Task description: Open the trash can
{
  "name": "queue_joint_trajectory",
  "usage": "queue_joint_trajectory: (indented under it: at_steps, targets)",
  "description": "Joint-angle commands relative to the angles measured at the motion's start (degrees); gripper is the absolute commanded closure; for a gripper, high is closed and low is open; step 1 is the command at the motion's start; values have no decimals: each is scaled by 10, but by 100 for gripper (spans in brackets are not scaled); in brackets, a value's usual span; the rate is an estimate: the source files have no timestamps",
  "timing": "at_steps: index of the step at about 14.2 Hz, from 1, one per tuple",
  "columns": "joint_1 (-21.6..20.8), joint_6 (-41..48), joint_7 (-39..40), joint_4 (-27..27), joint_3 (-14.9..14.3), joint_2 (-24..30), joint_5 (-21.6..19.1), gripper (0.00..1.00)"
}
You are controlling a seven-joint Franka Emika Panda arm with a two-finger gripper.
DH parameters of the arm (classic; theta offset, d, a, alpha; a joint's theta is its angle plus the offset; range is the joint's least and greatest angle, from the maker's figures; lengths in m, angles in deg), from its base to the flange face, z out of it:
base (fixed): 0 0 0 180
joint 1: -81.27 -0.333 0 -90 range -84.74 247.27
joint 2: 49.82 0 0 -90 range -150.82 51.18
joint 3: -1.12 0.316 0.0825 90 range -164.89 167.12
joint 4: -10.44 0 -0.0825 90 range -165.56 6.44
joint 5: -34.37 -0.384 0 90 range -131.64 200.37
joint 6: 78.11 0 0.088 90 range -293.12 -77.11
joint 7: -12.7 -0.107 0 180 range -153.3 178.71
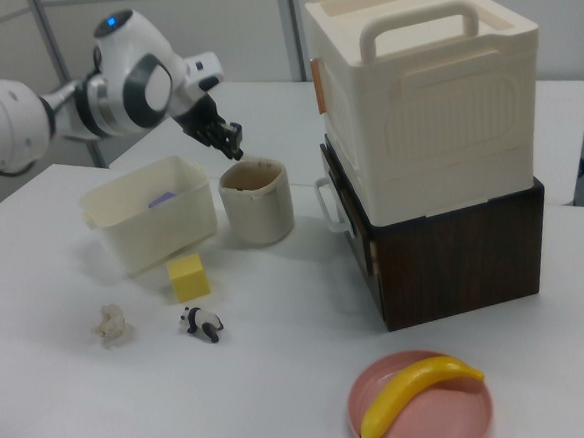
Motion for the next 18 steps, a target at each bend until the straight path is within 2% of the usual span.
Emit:
queue_joint_trajectory:
  at_steps: [1, 4, 6, 8, 11, 18]
  targets:
    - [2, 94, 43, -86, -3, 119, -40, 70]
    - [9, 244, 92, -92, -3, 178, -63, 36]
    - [13, 320, 121, -92, -3, 207, -68, 0]
    - [13, 369, 126, -94, -3, 227, -68, 0]
    - [21, 383, 127, -112, -3, 255, -67, 0]
    - [20, 406, 118, -111, -3, 250, -68, 0]
